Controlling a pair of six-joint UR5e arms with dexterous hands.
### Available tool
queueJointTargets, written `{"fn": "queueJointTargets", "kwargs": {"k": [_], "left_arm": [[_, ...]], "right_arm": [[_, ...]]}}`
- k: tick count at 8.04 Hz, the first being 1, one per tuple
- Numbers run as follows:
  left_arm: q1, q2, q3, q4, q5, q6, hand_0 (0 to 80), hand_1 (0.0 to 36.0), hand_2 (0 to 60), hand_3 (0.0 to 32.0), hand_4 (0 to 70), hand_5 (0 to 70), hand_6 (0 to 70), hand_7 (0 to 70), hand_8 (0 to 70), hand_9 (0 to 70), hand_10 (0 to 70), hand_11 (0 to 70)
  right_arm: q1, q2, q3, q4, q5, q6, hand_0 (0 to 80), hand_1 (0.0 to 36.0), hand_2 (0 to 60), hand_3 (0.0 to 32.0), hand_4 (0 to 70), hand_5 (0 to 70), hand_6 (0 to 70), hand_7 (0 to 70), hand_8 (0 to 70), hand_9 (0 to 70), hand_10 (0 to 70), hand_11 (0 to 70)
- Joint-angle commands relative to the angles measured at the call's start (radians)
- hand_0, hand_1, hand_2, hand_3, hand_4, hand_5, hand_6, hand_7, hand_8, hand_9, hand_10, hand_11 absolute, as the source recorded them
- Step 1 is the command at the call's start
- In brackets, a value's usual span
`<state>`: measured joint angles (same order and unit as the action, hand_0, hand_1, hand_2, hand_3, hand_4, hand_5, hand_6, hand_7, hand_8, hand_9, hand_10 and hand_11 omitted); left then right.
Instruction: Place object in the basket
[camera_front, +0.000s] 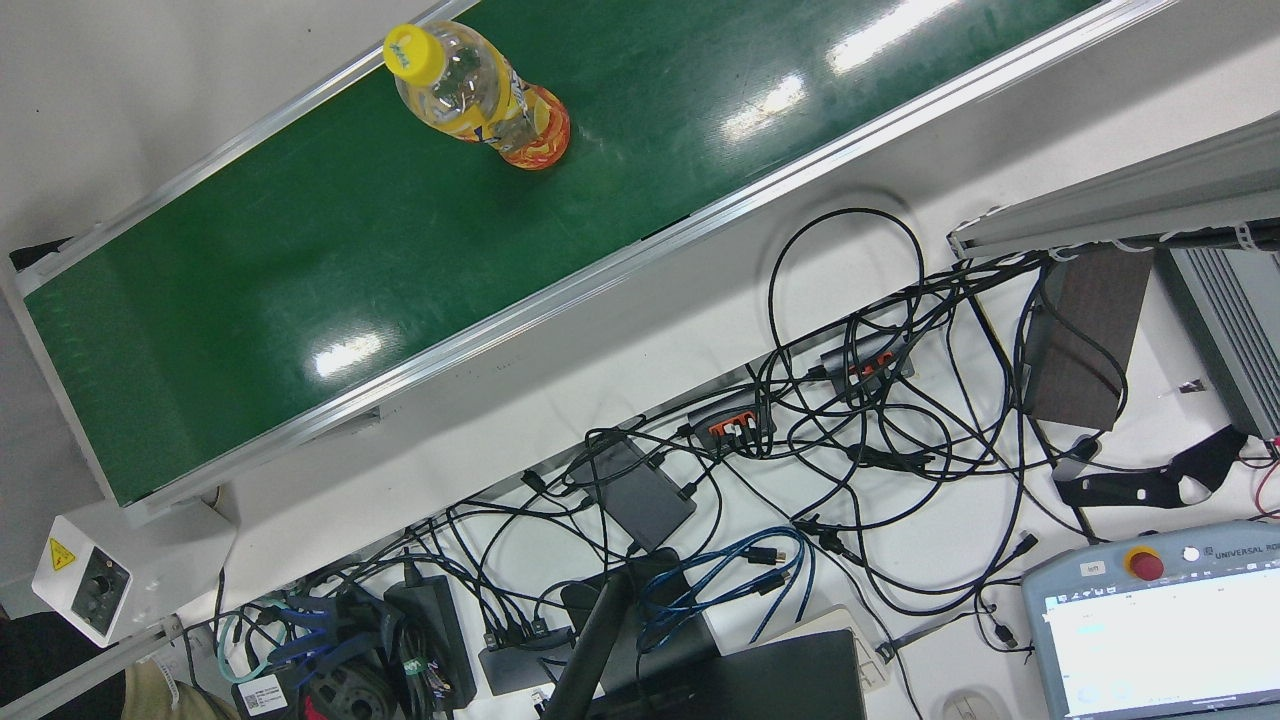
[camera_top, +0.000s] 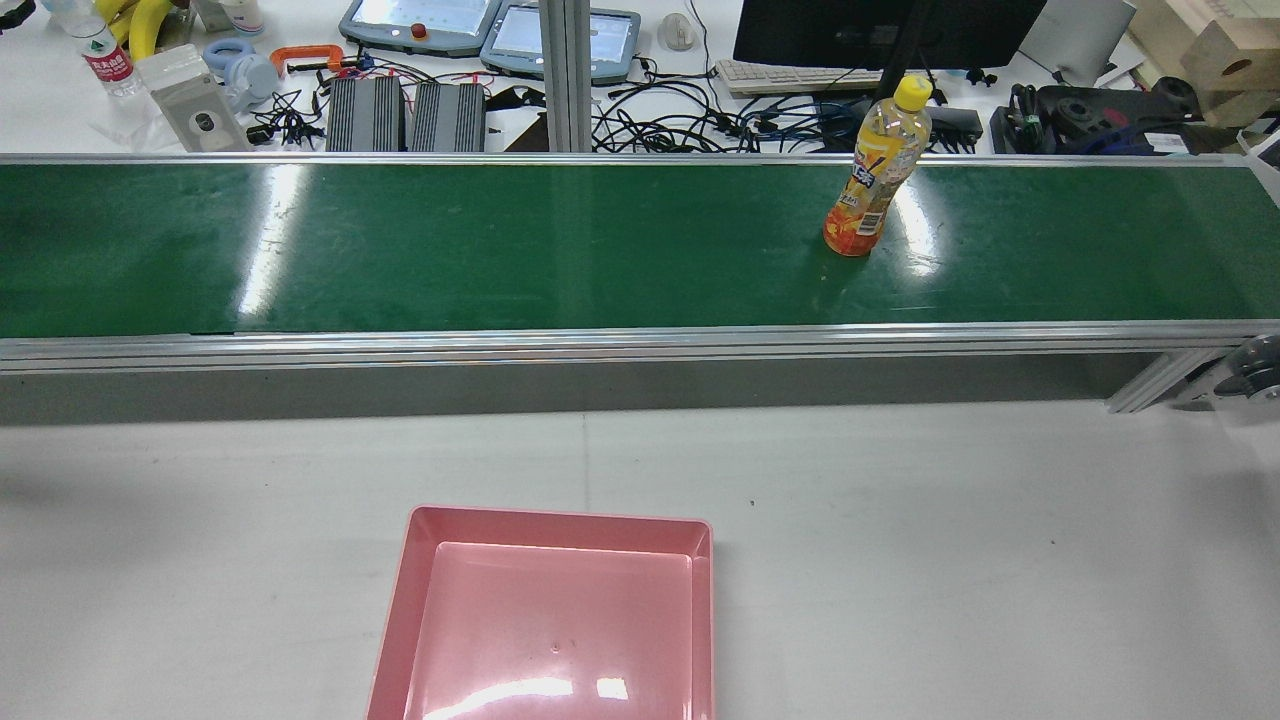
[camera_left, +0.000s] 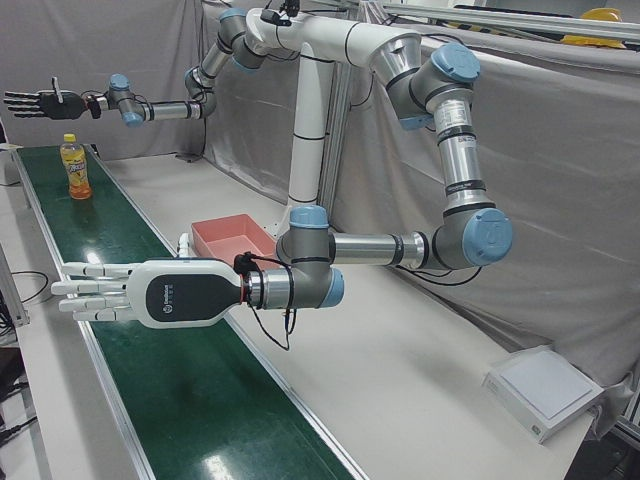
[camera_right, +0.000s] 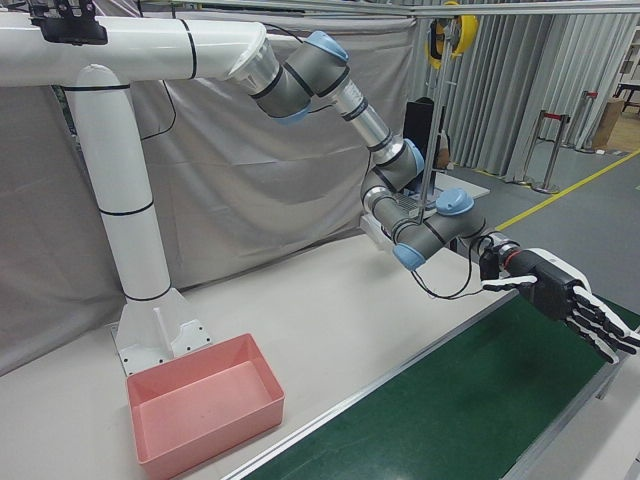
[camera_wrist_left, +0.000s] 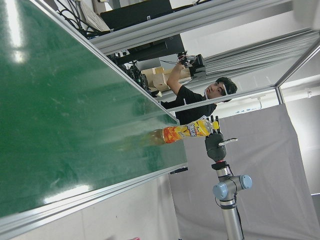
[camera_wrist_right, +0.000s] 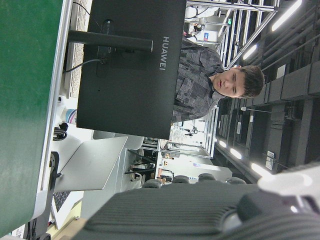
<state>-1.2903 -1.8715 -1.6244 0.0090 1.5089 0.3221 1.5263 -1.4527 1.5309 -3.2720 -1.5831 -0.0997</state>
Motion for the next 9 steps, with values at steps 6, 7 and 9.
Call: {"fn": "queueJointTargets", "kwargs": {"k": [6,7,9], "left_arm": [[0.005,-0.003,0.034,0.005,-0.001,0.0,57.8,6.7,0.0,0.0,5.4,4.8,2.0,0.0,0.0,0.0,5.0,9.3],[0.005,-0.003,0.034,0.005,0.001,0.0,57.5,6.5,0.0,0.0,5.5,5.0,2.0,0.0,0.0,0.2,5.0,9.2],[0.005,-0.003,0.035,0.005,-0.001,0.002,56.7,6.4,0.0,0.0,5.1,6.0,1.7,0.0,0.0,0.0,5.1,9.2]], "right_arm": [[0.0,0.0,0.0,0.0,0.0,0.0,0.0,0.0,0.0,0.0,0.0,0.0,0.0,0.0,0.0,0.0,0.0,0.0],[0.0,0.0,0.0,0.0,-0.002,0.0,0.0,0.0,0.0,0.0,0.0,0.0,0.0,0.0,0.0,0.0,0.0,0.0],[0.0,0.0,0.0,0.0,0.0,0.0,0.0,0.0,0.0,0.0,0.0,0.0,0.0,0.0,0.0,0.0,0.0,0.0]]}}
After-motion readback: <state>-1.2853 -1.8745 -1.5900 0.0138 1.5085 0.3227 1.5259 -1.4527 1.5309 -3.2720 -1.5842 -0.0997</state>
